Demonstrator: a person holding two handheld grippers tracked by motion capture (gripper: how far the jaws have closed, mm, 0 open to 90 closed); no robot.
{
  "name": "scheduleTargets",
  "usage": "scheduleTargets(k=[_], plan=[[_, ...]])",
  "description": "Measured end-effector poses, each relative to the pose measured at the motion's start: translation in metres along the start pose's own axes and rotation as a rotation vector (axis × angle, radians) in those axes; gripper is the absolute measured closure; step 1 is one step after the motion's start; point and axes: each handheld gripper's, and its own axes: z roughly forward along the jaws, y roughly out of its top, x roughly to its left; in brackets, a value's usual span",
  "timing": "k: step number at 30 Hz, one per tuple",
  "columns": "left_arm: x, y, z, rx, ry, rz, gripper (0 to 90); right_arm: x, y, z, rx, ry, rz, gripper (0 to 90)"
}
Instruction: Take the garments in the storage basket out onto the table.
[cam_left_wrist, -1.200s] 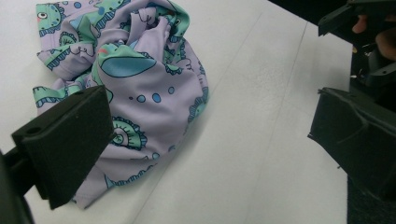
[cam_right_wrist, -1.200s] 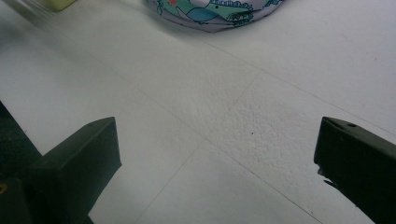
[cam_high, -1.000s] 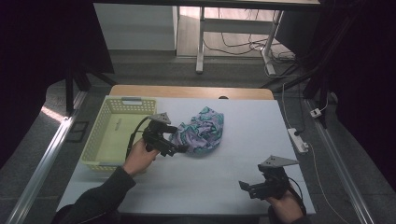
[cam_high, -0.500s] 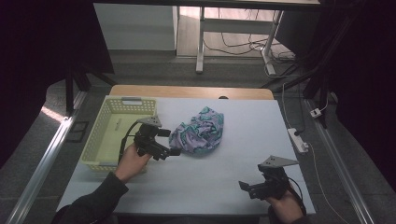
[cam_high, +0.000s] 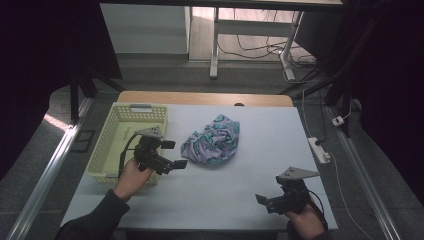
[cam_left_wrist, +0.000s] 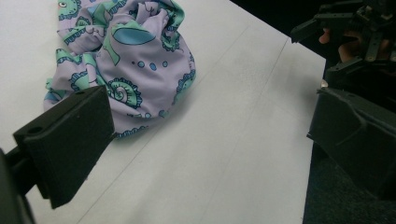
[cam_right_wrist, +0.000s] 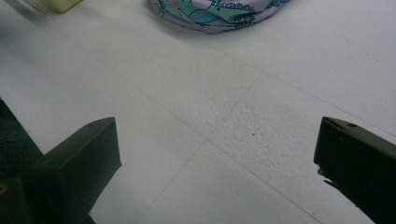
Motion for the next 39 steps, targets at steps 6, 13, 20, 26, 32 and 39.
scheduleTargets(k=[6,13,20,26,32,39], plan=[[-0.001,-0.007,-0.010,-0.018,-0.011,-0.020,0.1,0.000,0.000,0.000,0.002,-0.001,-0.001,0.4],[-0.002,-0.015,-0.020,-0.021,-0.007,-0.032,0.2,0.000,0.000,0.000,0.003,-0.001,-0.004,0.4],[-0.004,-0.022,-0.031,-0.024,0.009,-0.035,0.5,0.000,0.000,0.000,0.003,0.001,-0.005,0.4],[-0.005,-0.030,-0.038,-0.024,0.033,-0.040,0.1,0.000,0.000,0.001,0.005,0.000,-0.006,0.5],[-0.005,-0.039,-0.046,-0.028,0.056,-0.052,0.0,0.000,0.000,0.001,0.006,-0.001,-0.007,0.5],[-0.007,-0.051,-0.056,-0.033,0.097,-0.058,0.0,0.001,0.000,0.001,0.008,-0.003,-0.010,0.4]])
